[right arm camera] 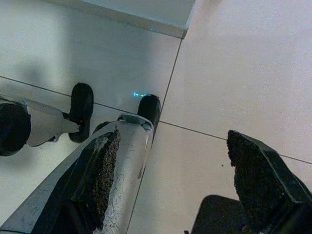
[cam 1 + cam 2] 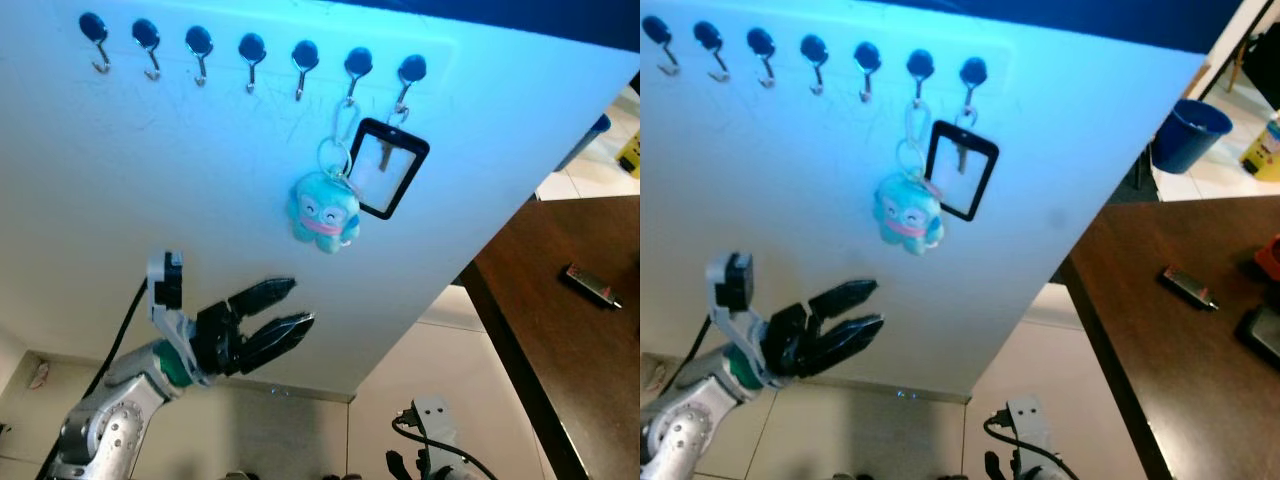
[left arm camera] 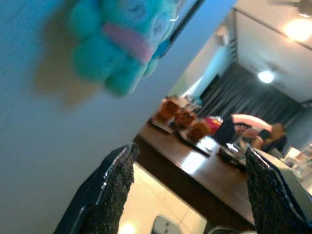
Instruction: Hang keys on a hook
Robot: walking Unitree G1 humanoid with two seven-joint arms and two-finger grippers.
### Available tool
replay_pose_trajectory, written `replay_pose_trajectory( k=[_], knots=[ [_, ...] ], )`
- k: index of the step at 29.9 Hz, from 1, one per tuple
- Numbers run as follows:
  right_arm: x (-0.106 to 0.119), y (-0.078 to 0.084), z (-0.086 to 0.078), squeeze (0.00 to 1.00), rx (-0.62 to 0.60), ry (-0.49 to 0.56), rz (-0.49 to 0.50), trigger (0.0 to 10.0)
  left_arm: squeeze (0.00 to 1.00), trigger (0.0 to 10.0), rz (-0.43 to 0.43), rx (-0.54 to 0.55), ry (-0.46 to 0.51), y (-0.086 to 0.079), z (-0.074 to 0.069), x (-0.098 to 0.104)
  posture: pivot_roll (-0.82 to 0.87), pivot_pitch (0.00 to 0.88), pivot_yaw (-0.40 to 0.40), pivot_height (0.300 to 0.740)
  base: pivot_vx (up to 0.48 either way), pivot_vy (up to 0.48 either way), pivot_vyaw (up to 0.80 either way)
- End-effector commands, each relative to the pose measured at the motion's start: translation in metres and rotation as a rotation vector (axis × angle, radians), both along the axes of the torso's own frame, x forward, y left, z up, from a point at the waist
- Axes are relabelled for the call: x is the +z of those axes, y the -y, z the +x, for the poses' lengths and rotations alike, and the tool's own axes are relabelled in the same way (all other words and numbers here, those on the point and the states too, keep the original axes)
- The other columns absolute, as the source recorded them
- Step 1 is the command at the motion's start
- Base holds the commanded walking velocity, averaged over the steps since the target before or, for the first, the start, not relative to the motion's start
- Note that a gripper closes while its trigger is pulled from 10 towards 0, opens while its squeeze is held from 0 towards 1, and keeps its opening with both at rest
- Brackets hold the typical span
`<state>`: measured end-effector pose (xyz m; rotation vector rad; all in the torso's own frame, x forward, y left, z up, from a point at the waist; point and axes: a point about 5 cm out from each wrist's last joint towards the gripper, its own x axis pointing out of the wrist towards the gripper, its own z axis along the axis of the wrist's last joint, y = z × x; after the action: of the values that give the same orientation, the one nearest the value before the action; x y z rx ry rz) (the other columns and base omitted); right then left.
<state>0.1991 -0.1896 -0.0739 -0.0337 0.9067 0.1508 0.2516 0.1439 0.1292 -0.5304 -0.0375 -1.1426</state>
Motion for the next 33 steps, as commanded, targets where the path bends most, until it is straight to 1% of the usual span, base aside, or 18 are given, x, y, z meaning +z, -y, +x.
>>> replay_pose_trajectory(
  k=[1,5,7,8,9,13,14,15,17,19,20,21,22,23,27,30,32,33],
  knots=[
    [-0.005,0.000,-0.009,0.00,-0.008,-0.037,0.006,10.0,0.00,10.0,0.080,0.047,-0.106,-0.008,-0.005,-0.031,0.06,0.052,-0.004,0.740,0.000,0.000,0.00],
    [-0.005,0.000,-0.009,0.00,-0.008,-0.037,0.007,10.0,0.00,10.0,0.109,0.045,-0.129,-0.010,-0.008,-0.039,0.06,0.052,-0.004,0.740,0.000,0.000,0.00],
    [-0.005,-0.001,-0.009,0.00,-0.013,-0.039,0.017,10.0,0.00,10.0,0.126,0.102,-0.292,-0.019,-0.016,-0.077,0.06,0.049,-0.003,0.740,0.000,0.000,0.00],
    [-0.005,-0.002,-0.009,0.00,-0.014,-0.039,0.020,10.0,0.00,10.0,0.134,0.127,-0.373,-0.023,-0.023,-0.097,0.06,0.049,-0.003,0.740,-0.266,0.000,0.00],
    [-0.005,-0.002,-0.009,0.00,-0.015,-0.039,0.022,10.0,0.00,10.0,0.138,0.140,-0.423,-0.025,-0.029,-0.108,0.06,0.049,-0.003,0.740,-0.266,0.000,0.00],
    [-0.005,-0.002,-0.009,0.00,-0.015,-0.039,0.023,10.0,0.00,10.0,0.138,0.145,-0.446,-0.026,-0.032,-0.114,0.06,0.049,-0.003,0.740,-0.268,0.000,0.00],
    [-0.005,-0.002,-0.009,0.00,-0.016,-0.039,0.024,10.0,0.00,10.0,0.139,0.162,-0.472,-0.028,-0.033,-0.119,0.06,0.050,-0.003,0.740,-0.266,0.000,0.00],
    [-0.005,-0.002,-0.009,0.00,-0.019,-0.039,0.025,10.0,0.00,10.0,0.153,0.216,-0.545,-0.033,-0.039,-0.133,0.06,0.053,-0.005,0.740,-0.296,0.000,0.00],
    [-0.005,-0.002,-0.009,0.00,-0.023,-0.039,0.027,10.0,0.00,10.0,0.159,0.297,-0.647,-0.040,-0.048,-0.151,0.06,0.055,-0.006,0.740,-0.300,0.000,0.00],
    [-0.005,-0.002,-0.009,0.00,-0.023,-0.039,0.027,10.0,0.00,10.0,0.159,0.297,-0.647,-0.040,-0.048,-0.151,0.06,0.055,-0.006,0.740,-0.304,0.000,0.00],
    [-0.005,-0.002,-0.009,0.00,-0.024,-0.039,0.028,10.0,0.00,10.0,0.154,0.322,-0.672,-0.042,-0.049,-0.155,0.06,0.055,-0.006,0.740,-0.304,0.000,0.00],
    [-0.005,-0.002,-0.009,0.00,-0.024,-0.039,0.028,10.0,0.00,10.0,0.154,0.322,-0.672,-0.042,-0.049,-0.155,0.06,0.055,-0.006,0.740,-0.304,0.000,0.00],
    [-0.005,-0.001,-0.009,0.00,-0.028,-0.040,0.031,10.0,0.00,10.0,0.157,0.354,-0.707,-0.044,-0.051,-0.160,0.06,0.057,-0.006,0.740,-0.289,0.000,0.00],
    [-0.005,-0.001,-0.009,0.00,-0.028,-0.040,0.031,10.0,0.00,10.0,0.157,0.354,-0.707,-0.044,-0.051,-0.160,0.06,0.057,-0.006,0.740,-0.289,0.000,0.00],
    [-0.006,0.000,-0.010,0.00,-0.057,-0.042,0.035,10.0,0.00,10.0,0.173,0.453,-0.831,-0.047,-0.063,-0.180,0.06,0.060,-0.006,0.740,-0.284,0.000,0.00],
    [-0.006,0.002,-0.010,0.00,-0.067,-0.043,0.032,10.0,0.00,10.0,0.174,0.482,-0.863,-0.048,-0.066,-0.184,0.06,0.060,-0.007,0.740,-0.282,0.000,0.00],
    [-0.007,0.004,-0.012,0.00,-0.094,-0.047,0.026,10.0,0.00,10.0,0.178,0.524,-0.916,-0.046,-0.070,-0.190,0.06,0.063,-0.005,0.740,-0.281,0.000,0.00],
    [-0.007,0.004,-0.012,0.00,-0.094,-0.047,0.026,10.0,0.00,10.0,0.178,0.524,-0.916,-0.046,-0.070,-0.190,0.06,0.063,-0.005,0.740,-0.281,0.000,0.00]
  ],
)
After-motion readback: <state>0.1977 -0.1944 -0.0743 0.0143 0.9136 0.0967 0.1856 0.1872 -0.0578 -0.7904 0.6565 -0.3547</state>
